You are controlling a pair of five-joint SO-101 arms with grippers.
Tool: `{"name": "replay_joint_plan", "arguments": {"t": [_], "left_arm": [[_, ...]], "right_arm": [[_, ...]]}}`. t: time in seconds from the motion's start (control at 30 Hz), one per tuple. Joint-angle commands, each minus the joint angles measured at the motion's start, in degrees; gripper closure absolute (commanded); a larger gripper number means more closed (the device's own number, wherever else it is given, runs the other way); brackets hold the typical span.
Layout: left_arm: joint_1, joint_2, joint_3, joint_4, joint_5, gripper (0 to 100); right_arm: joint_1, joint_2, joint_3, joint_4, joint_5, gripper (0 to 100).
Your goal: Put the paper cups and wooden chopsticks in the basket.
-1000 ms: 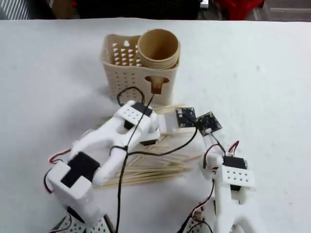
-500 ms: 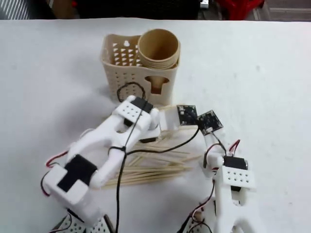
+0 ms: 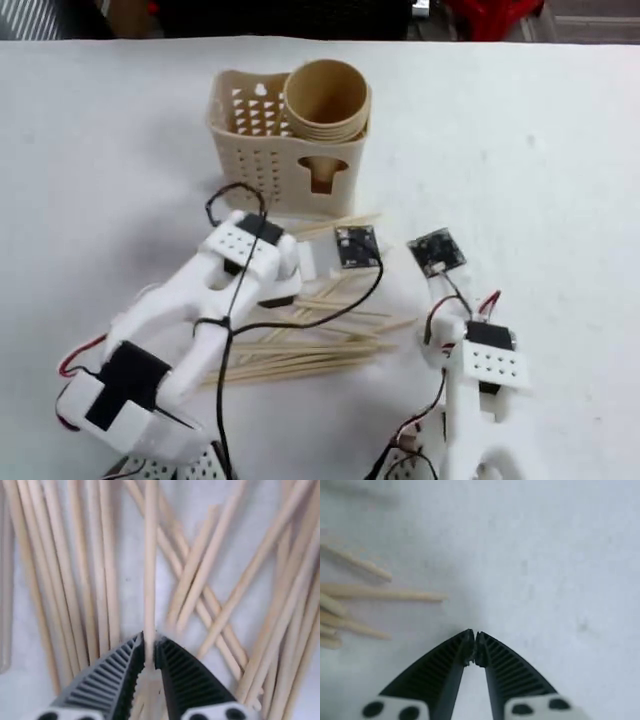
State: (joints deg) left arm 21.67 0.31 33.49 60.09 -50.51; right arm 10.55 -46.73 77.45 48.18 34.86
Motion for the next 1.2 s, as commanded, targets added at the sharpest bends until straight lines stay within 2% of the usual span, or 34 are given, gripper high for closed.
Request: {"name": "replay_joint_plan", "arguments": {"t": [0.0, 0.17, 0.33, 0.47, 0.57, 0.63, 0.7, 0.83, 1.17], "left_arm": [[-2.59, -2.15, 0.44, -2.37, -0.79, 93], [-2.95, -2.51, 0.0, -2.02, -2.64, 92], [-3.03, -2.51, -0.88, -2.29, -3.16, 92], [-2.86, -2.51, -1.58, -2.37, -3.08, 92], [-0.92, -2.51, -1.41, -3.25, -2.37, 91], [1.1, -2.51, -1.14, -4.48, 0.18, 87], [3.3, -2.51, -1.14, -4.84, 1.41, 84], [7.08, -2.07, -1.05, -4.92, 1.67, 85], [6.64, 1.8, 0.26, -8.79, 1.41, 85]], "right_arm": [[6.37, -1.1, -3.96, -0.13, -0.53, 98.1], [7.52, -1.98, -5.63, 0.22, -1.76, 98.1], [7.52, -13.23, -9.41, 9.19, -3.52, 98.1], [7.52, -26.86, -3.16, 11.82, -3.25, 98.1], [7.96, -34.59, 3.69, 12.0, 0.7, 98.1], [7.87, -37.41, 6.51, 12.0, 1.05, 98.1], [7.87, -37.76, 6.77, 13.05, 1.23, 98.1], [7.78, -36.35, 6.95, 13.23, 1.41, 98.1], [7.52, -35.3, 9.05, 10.68, 2.9, 98.1]]}}
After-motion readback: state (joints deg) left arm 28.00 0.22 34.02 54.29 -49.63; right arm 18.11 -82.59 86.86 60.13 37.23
